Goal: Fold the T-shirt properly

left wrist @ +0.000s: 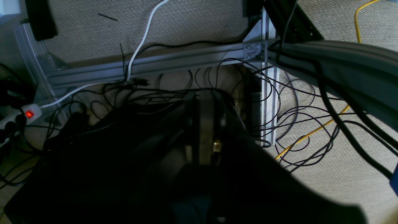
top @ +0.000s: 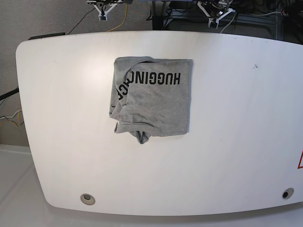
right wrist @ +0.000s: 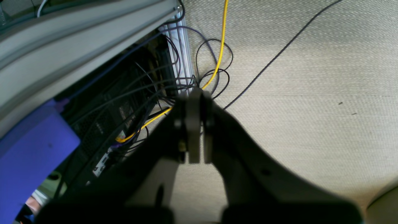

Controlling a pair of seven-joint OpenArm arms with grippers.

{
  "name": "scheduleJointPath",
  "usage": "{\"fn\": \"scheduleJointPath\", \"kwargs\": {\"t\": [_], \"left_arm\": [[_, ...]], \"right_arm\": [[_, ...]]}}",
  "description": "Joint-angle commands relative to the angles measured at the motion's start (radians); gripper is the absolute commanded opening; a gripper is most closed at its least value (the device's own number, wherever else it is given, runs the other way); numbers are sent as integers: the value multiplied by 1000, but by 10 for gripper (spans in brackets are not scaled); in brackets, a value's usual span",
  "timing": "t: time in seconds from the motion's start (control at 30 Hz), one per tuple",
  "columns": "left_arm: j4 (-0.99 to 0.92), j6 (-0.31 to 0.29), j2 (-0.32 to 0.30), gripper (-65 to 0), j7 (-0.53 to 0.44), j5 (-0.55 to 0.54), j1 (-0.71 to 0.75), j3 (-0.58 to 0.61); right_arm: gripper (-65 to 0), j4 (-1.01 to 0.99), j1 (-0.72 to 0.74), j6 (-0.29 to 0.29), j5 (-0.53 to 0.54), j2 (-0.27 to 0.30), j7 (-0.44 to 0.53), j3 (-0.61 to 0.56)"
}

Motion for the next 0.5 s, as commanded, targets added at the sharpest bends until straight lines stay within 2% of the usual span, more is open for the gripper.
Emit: {"fn": "scheduleJointPath", "kwargs": {"t": [0.0,0.47], "left_arm": [[3,1,-3,-646,-11,-2,4,-1],[3,1,-3,-646,-11,-2,2,-1]], "right_arm": [[-650,0,-2,5,-3,4,4,1],[-650,0,18,5,-3,-13,4,-1]]}}
